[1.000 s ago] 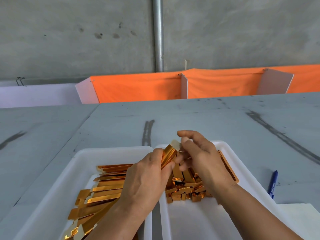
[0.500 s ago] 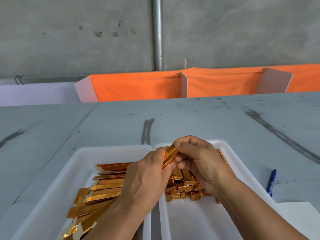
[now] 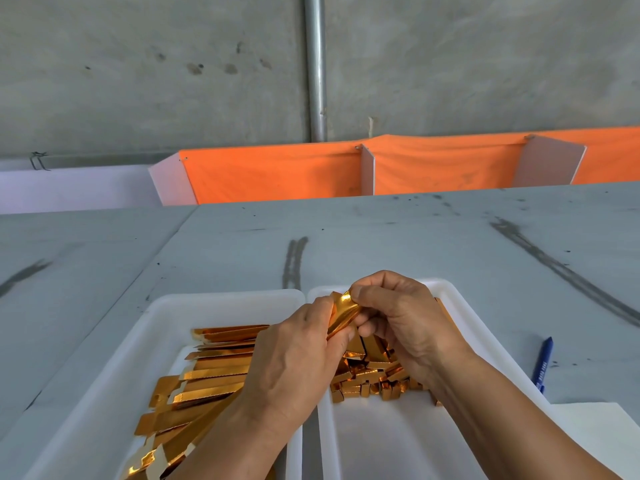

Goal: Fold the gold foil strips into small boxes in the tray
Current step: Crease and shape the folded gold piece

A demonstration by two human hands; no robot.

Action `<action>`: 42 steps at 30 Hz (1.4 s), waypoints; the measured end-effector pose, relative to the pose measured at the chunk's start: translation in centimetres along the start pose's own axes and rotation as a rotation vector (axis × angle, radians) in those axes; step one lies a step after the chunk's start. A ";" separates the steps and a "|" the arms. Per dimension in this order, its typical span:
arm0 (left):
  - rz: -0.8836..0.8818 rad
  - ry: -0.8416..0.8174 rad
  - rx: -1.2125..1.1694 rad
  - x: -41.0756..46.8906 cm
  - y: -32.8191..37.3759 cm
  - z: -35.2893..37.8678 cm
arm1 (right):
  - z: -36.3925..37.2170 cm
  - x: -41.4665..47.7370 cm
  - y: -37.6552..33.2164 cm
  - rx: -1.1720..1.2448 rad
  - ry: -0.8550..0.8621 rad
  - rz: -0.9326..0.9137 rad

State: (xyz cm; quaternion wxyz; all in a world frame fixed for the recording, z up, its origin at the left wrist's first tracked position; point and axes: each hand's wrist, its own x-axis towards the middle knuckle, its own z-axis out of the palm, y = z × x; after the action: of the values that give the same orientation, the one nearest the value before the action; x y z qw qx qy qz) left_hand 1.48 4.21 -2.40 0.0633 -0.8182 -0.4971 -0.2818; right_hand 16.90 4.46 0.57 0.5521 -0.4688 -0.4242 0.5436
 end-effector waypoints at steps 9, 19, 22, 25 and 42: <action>0.007 -0.011 -0.015 0.0 0.0 -0.2 | -0.3 0.0 -0.3 0.035 -0.014 0.051; -0.014 -0.012 -0.045 0.0 0.0 -0.4 | -0.3 -0.4 -0.7 -0.133 -0.035 -0.017; -0.032 0.002 -0.066 0.0 -0.1 -0.7 | -0.3 -0.5 -0.9 -0.102 -0.072 -0.010; -0.045 0.000 -0.102 0.0 -0.2 -0.8 | -0.5 -0.5 -1.2 -0.036 -0.104 0.042; -0.032 -0.021 -0.244 -0.2 -0.2 -1.4 | -1.4 0.0 -1.1 0.086 -0.181 0.140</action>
State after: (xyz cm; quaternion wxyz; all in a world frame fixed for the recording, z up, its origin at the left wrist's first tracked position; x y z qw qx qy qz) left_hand 0.71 3.56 -1.40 -0.0466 -0.8146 -0.4727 -0.3329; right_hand 18.45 4.38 1.35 0.4918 -0.4221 -0.4151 0.6385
